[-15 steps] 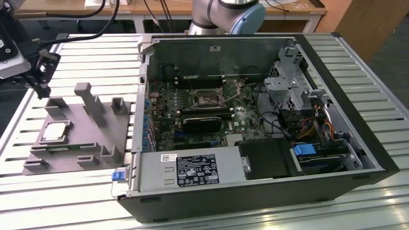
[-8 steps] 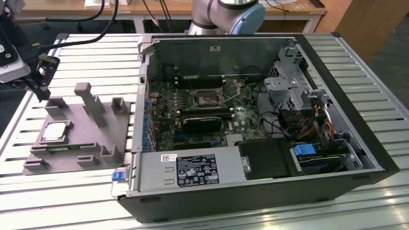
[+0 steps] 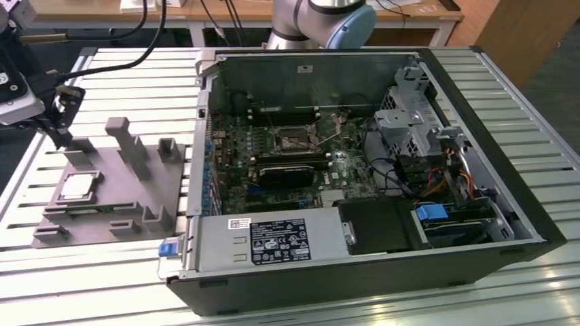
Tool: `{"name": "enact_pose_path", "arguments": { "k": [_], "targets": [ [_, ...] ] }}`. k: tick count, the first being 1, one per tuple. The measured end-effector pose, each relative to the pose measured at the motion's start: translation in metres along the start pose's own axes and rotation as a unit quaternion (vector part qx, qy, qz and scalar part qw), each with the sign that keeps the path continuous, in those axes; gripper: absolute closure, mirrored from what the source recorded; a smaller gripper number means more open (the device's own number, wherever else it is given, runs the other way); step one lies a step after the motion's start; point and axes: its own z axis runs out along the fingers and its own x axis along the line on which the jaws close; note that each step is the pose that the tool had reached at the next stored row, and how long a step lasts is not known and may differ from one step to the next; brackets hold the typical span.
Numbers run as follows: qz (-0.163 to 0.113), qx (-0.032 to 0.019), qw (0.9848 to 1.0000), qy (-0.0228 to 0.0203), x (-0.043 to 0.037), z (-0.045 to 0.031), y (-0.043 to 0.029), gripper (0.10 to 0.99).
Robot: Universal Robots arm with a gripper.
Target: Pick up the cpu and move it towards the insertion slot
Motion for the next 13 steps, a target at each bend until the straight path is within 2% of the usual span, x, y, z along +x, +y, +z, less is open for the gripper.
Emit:
{"name": "enact_pose_path", "arguments": {
  "k": [13],
  "targets": [
    [0.000, 0.0000, 1.0000, -0.0001, 0.0055, 0.0205, -0.0008, 0.984]
  ]
}}
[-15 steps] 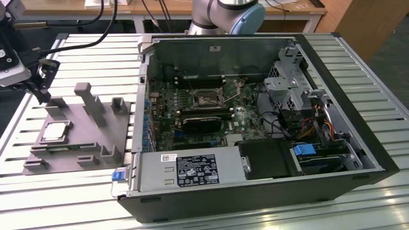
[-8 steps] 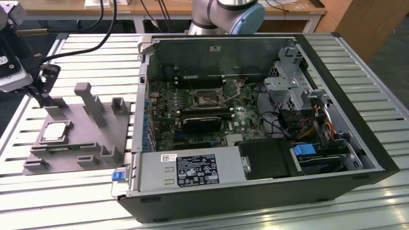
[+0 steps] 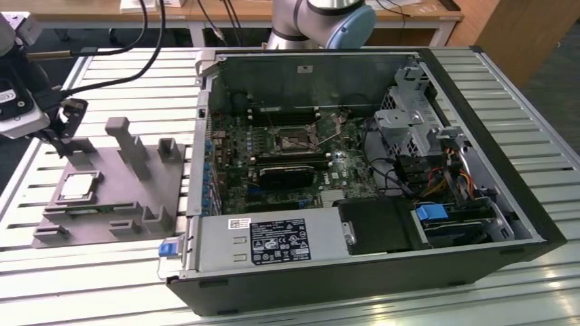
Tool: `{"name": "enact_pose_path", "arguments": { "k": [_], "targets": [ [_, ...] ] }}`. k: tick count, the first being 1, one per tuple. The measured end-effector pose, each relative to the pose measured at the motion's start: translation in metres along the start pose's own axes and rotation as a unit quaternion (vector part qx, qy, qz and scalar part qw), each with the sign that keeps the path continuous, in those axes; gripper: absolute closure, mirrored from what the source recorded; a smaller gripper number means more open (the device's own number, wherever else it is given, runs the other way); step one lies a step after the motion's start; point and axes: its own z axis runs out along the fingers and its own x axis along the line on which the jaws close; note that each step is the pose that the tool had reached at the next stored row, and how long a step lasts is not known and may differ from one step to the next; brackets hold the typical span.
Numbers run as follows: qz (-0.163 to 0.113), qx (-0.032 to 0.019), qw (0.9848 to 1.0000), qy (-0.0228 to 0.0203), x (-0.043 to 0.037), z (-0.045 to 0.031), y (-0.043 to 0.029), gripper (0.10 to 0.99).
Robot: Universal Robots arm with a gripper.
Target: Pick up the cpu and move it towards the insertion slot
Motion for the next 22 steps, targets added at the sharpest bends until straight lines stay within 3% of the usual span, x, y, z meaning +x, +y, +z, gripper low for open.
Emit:
{"name": "enact_pose_path", "arguments": {
  "k": [22],
  "targets": [
    [0.000, 0.0000, 1.0000, -0.0001, 0.0172, 0.0277, -0.0013, 0.984]
  ]
}}
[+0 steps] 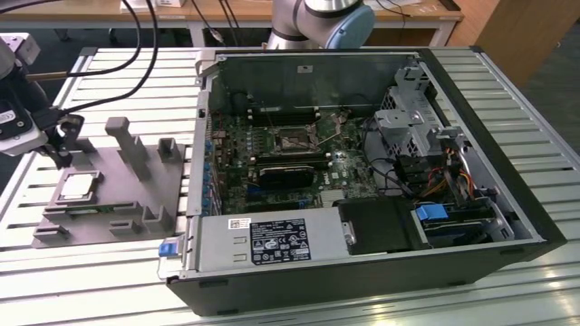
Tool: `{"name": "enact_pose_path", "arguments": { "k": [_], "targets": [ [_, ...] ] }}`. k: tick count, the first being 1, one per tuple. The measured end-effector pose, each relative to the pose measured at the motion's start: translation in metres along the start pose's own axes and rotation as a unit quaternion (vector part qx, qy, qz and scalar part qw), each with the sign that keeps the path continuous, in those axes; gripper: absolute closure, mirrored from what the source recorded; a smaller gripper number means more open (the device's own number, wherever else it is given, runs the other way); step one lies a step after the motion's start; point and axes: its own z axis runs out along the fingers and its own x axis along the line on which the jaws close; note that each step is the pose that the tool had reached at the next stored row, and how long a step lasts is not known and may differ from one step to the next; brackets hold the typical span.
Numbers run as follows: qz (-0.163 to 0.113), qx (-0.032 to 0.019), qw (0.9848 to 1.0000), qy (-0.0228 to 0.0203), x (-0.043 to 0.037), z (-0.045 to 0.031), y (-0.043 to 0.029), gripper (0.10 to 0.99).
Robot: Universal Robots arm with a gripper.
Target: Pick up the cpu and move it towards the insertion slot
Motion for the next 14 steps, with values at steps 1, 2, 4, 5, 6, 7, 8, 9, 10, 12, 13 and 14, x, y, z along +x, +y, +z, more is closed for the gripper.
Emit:
{"name": "enact_pose_path", "arguments": {
  "k": [1, 2, 4, 5, 6, 7, 8, 9, 10, 12, 13, 14],
  "targets": [
    [0.000, 0.0000, 1.0000, 0.0000, 0.0004, 0.0012, -0.0003, 0.984],
    [0.000, 0.0000, 1.0000, 0.0001, 0.0007, 0.0024, -0.0005, 0.984],
    [0.000, 0.0000, 1.0000, 0.0000, 0.0011, 0.0051, -0.0012, 0.984],
    [0.000, 0.0000, 1.0000, 0.0000, 0.0011, 0.0066, -0.0015, 0.984],
    [0.000, 0.0000, 1.0000, 0.0000, 0.0012, 0.0081, -0.0019, 0.984],
    [0.000, 0.0000, 1.0000, 0.0001, 0.0012, 0.0096, -0.0022, 0.984],
    [0.000, 0.0001, 1.0000, 0.0001, 0.0012, 0.0112, -0.0026, 0.984],
    [0.000, 0.0000, 1.0000, 0.0000, 0.0012, 0.0127, -0.0030, 0.984],
    [0.000, 0.0001, 1.0000, 0.0001, 0.0012, 0.0141, -0.0035, 0.984],
    [0.000, 0.0001, 1.0000, 0.0001, 0.0013, 0.0166, -0.0045, 0.984],
    [0.000, 0.0001, 1.0000, 0.0001, 0.0013, 0.0178, -0.0051, 0.984],
    [0.000, 0.0000, 1.0000, 0.0001, 0.0013, 0.0190, -0.0059, 0.984]
  ]
}}
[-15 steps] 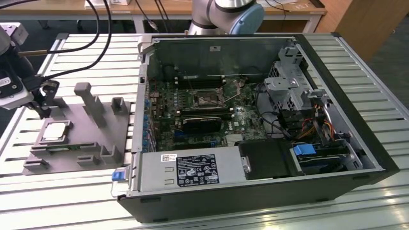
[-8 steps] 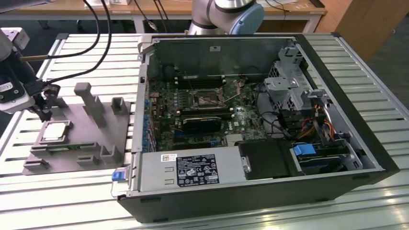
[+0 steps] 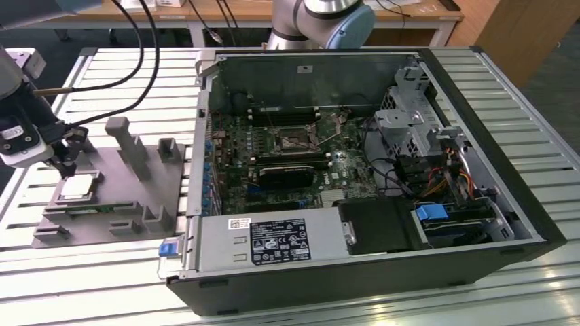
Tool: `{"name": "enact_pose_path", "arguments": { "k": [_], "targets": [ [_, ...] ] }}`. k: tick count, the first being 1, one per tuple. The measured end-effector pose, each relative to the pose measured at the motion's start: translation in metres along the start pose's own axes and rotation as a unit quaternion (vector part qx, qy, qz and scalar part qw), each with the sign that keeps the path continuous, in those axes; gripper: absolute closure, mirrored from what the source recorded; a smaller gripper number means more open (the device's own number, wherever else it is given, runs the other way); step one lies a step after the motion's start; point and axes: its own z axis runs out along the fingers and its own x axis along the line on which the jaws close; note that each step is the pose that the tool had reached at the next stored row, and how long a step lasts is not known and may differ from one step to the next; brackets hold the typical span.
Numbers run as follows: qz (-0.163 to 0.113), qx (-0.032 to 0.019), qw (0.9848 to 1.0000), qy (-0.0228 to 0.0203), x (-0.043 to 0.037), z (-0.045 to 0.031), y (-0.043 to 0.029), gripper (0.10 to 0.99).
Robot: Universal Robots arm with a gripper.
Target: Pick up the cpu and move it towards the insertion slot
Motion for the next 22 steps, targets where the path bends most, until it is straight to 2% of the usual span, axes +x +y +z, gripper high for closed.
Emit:
{"name": "enact_pose_path", "arguments": {
  "k": [5, 12, 16, 22],
  "targets": [
    [0.000, 0.0000, 1.0000, 0.0000, 0.0000, 0.0049, -0.0051, 0.984],
    [0.000, -0.0004, 1.0000, 0.0000, 0.0002, 0.0157, -0.0077, 0.984],
    [0.000, -0.0053, 1.0000, -0.0001, 0.0002, 0.0199, -0.0090, 0.984],
    [0.000, -0.0088, 1.0000, -0.0001, 0.0006, 0.0255, -0.0101, 0.984]
  ]
}}
